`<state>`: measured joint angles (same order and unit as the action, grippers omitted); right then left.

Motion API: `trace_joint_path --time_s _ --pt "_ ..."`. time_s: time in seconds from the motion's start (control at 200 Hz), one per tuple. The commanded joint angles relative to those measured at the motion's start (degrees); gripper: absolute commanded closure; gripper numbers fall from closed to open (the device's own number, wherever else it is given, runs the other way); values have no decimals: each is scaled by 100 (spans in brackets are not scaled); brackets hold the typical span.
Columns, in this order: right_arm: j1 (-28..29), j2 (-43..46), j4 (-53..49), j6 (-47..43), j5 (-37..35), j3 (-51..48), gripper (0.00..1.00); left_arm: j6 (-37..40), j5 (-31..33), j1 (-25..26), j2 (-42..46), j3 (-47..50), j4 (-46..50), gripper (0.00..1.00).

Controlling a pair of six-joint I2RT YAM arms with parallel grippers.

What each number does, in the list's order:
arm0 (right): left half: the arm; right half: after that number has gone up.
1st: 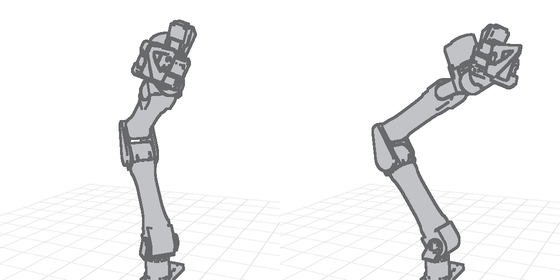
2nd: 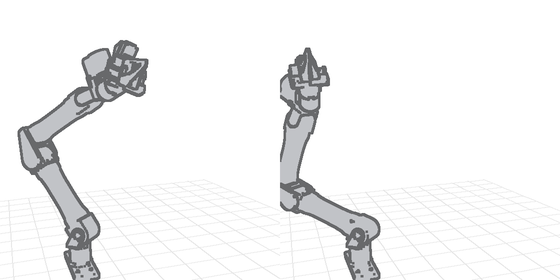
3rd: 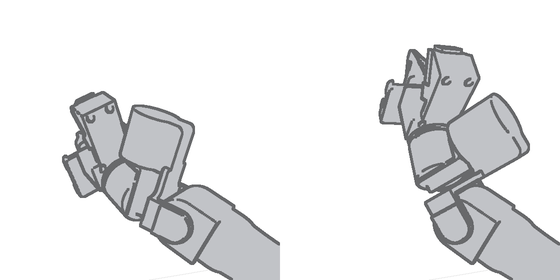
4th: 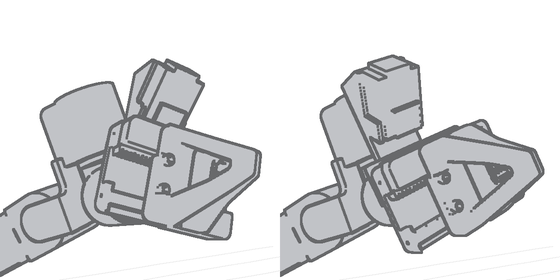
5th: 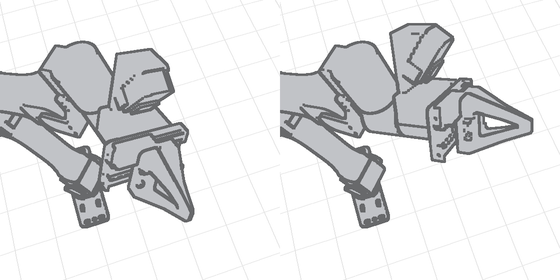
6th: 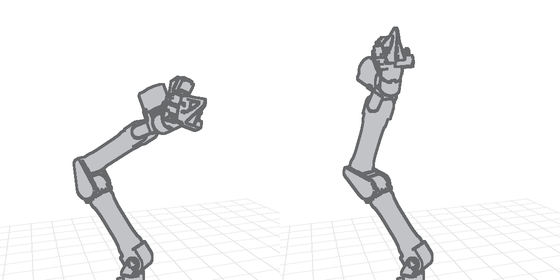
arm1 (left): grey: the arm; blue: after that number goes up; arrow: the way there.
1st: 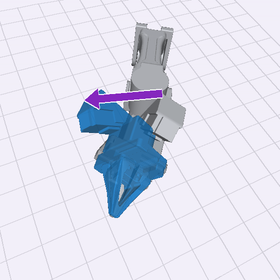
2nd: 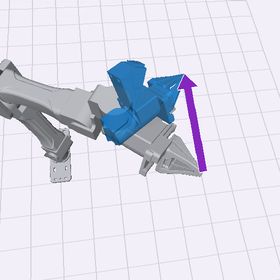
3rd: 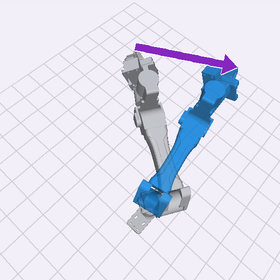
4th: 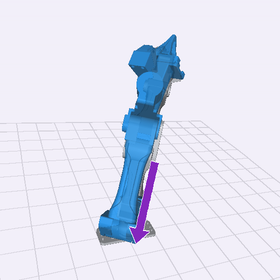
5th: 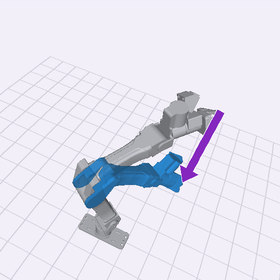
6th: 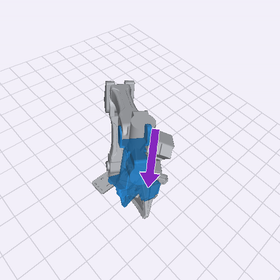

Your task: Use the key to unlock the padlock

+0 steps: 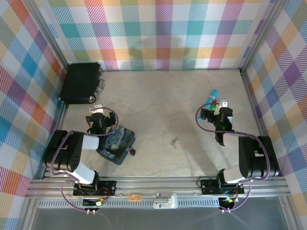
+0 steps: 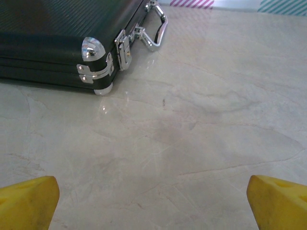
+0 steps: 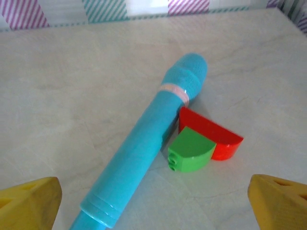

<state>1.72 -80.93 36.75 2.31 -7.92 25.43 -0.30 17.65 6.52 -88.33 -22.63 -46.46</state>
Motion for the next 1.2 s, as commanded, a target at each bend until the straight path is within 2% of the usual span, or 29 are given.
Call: trace_joint_path --time_s 0.0,0.115,0.215,0.335,0.395,0.47,0.615,0.755,0.825,0.915,1.02,1.195 --pt "83 536 -1017 139 -194 408 1 80 328 107 699 -480 1160 0" --pt "99 958 -2009 828 65 736 1 -300 546 104 1420 -1182 2972 0" --pt "214 1179 -3035 1433 416 1105 1 -1081 544 113 1758 -2085 4937 1" --pt "505 1206 -4316 1817 741 1605 1 -2025 -43 169 1861 -3162 7651 0" --pt "700 1157 -4872 1973 756 1776 1 -2385 -378 292 1975 -3451 8597 0" --pt "992 1084 -5366 2029 842 1940 1 -2812 -717 596 2252 -3518 9293 0" --pt "1463 824 -6134 2033 852 2277 1 -3867 -1053 1357 2886 -3189 9693 0" --pt "1551 579 -6501 2119 1082 2484 1 -4980 -847 2221 3103 -2756 9567 0" --pt "1551 543 -6601 2093 837 2541 1 -5286 -626 2556 2988 -2649 9359 0" --pt "1544 550 -6664 2056 695 2594 1 -5489 -307 2820 2672 -2600 9129 0" --pt "1549 586 -6712 1982 910 2638 1 -5568 -109 2888 2209 -2596 8688 0" --pt "1551 772 -6676 1979 1017 2500 1 -5236 157 2934 1497 -2676 7850 0"
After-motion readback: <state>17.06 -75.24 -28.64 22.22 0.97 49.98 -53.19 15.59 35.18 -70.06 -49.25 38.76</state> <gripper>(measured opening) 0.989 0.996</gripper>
